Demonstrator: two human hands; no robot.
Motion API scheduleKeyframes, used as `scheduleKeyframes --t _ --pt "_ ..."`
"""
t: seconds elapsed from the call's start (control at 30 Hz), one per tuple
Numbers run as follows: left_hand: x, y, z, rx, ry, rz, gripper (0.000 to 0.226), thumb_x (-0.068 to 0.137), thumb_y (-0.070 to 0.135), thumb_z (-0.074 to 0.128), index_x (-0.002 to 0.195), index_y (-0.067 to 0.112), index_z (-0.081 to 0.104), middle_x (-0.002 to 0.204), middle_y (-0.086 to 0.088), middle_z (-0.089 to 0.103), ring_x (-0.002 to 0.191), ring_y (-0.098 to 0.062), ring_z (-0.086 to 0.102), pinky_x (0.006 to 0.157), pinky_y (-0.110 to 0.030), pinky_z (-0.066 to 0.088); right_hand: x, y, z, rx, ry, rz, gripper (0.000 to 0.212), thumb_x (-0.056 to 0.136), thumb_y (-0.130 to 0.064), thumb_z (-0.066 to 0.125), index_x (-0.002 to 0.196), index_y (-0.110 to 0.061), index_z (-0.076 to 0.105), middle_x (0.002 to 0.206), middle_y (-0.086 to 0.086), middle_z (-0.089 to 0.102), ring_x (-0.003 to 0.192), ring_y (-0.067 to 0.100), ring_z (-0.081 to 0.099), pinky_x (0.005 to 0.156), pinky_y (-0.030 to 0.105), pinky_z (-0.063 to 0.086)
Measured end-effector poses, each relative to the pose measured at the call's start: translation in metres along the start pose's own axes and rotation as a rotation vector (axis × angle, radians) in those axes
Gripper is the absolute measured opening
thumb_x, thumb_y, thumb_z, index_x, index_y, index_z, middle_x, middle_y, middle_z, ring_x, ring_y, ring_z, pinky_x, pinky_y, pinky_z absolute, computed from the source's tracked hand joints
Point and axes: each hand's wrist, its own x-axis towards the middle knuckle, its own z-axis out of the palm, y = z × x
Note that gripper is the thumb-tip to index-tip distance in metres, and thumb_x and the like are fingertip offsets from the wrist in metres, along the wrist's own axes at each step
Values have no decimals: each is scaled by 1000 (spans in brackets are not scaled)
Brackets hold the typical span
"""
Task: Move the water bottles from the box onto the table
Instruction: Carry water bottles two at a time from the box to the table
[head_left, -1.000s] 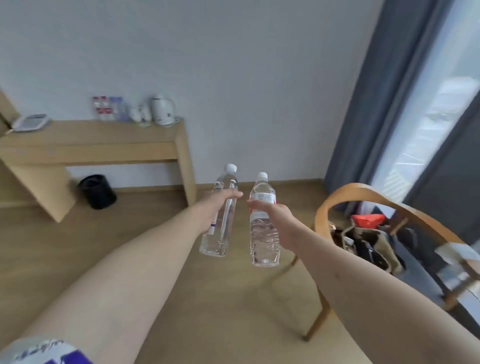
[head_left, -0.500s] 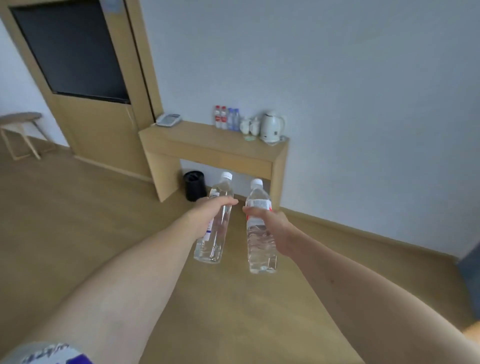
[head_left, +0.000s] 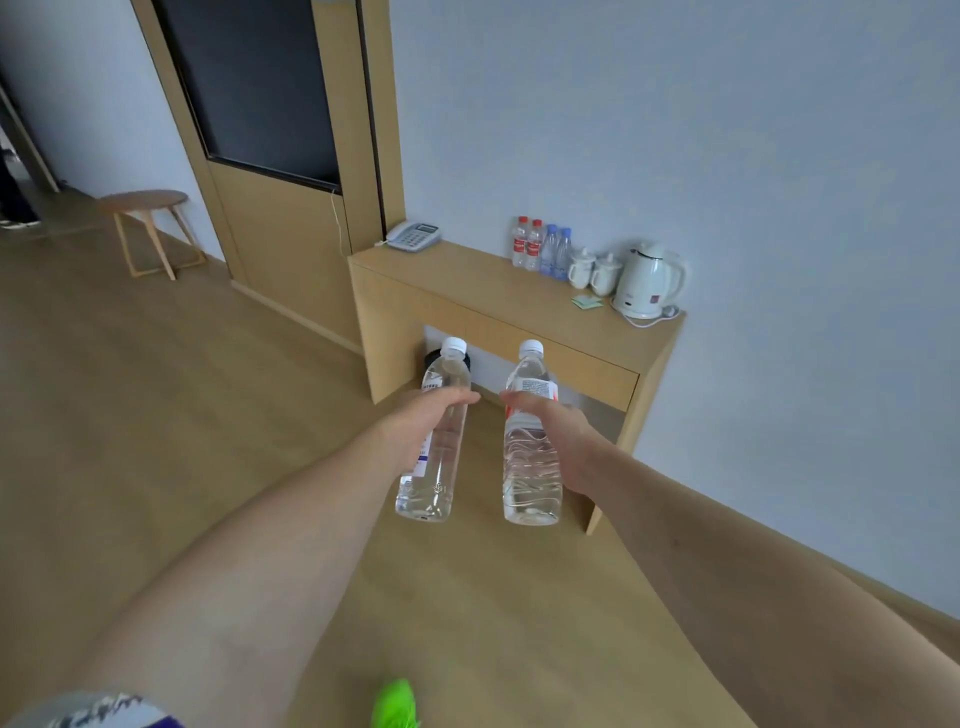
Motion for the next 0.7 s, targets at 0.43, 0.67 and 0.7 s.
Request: scheduleKeyframes --t 0.43,0.67,0.7 --pt "236 130 -117 36 -35 49 50 67 41 89 108 17 74 95 -13 78 61 -23 70 55 -32 59 226 -113 102 36 55 -37 61 70 -44 90 115 -9 66 87 12 72 73 28 71 79 47 61" --pt "345 149 -148 -8 -62 -11 45 70 38 90 106 16 74 86 -12 75 57 -23 67 53 -31 58 333 -140 130 19 45 -1 59 70 -41 91 112 -8 68 81 11 72 70 28 71 79 46 61" --pt "362 150 -150 -13 -63 -17 45 70 38 90 106 16 73 87 -13 75 58 -24 67 54 -32 59 350 -143 131 22 43 -1 58 71 -41 91 112 -8 68 80 10 72 69 28 71 77 45 61"
